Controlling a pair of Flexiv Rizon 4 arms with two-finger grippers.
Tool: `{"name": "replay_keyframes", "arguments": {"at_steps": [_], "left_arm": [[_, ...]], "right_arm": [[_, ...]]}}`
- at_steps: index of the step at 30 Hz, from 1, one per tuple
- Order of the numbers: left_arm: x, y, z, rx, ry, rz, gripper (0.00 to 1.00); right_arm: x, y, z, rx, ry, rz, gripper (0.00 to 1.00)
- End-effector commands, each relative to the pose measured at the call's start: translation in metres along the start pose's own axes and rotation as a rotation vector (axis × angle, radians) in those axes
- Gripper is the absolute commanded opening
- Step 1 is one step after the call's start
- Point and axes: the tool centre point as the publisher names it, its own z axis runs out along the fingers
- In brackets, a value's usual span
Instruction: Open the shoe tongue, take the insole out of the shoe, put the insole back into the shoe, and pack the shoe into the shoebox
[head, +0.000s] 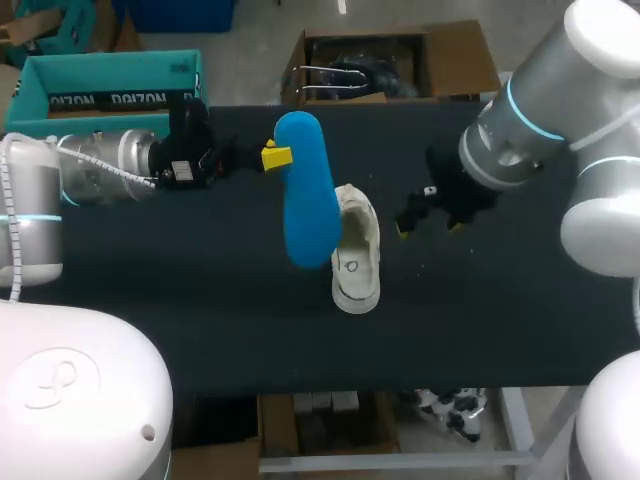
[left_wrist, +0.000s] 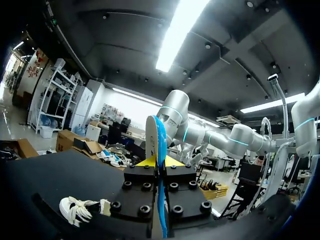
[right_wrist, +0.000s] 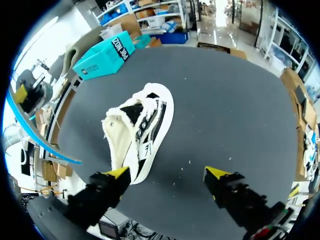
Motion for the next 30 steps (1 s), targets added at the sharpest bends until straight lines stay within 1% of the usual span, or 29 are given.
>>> {"name": "replay_keyframes", "arguments": {"at_steps": [1,10,11,12,13,14,15,16,29,30], "left_arm": [[-0.002,0.000,-0.003,-0.018,0.011,-0.011,0.00],[-0.002,0.000,-0.003,-0.018,0.011,-0.011,0.00],[-0.002,0.000,-0.003,-0.018,0.011,-0.011,0.00],[-0.002,0.000,-0.003,-0.018,0.011,-0.011,0.00],[-0.002,0.000,-0.003,-0.018,0.011,-0.011,0.00],[-0.002,0.000,-0.003,-0.018,0.011,-0.011,0.00],[-0.002,0.000,-0.003,-0.018,0.011,-0.011,0.00],[-0.002,0.000,-0.003,-0.018,0.011,-0.011,0.00],[-0.002,0.000,-0.003,-0.018,0.011,-0.011,0.00],[-0.002,0.000,-0.003,-0.018,0.011,-0.011,0.00]], "right_arm": [[0.005,-0.005,-0.002,-0.026,-0.021,0.000,1.00],[0.005,-0.005,-0.002,-0.026,-0.021,0.000,1.00],[0.006,0.000,-0.004,0.008,0.048,0.044,1.00],[0.008,0.004,-0.006,0.064,0.119,0.098,1.00],[0.008,0.008,-0.008,0.102,0.166,0.196,1.00],[0.008,0.011,-0.013,0.134,0.318,0.338,1.00],[0.010,0.011,-0.015,0.169,0.412,0.403,1.00],[0.027,0.011,-0.022,0.227,0.386,0.372,1.00],[0.027,0.011,-0.022,0.227,0.386,0.372,1.00],[0.024,0.017,-0.019,0.273,0.413,0.435,1.00]]}}
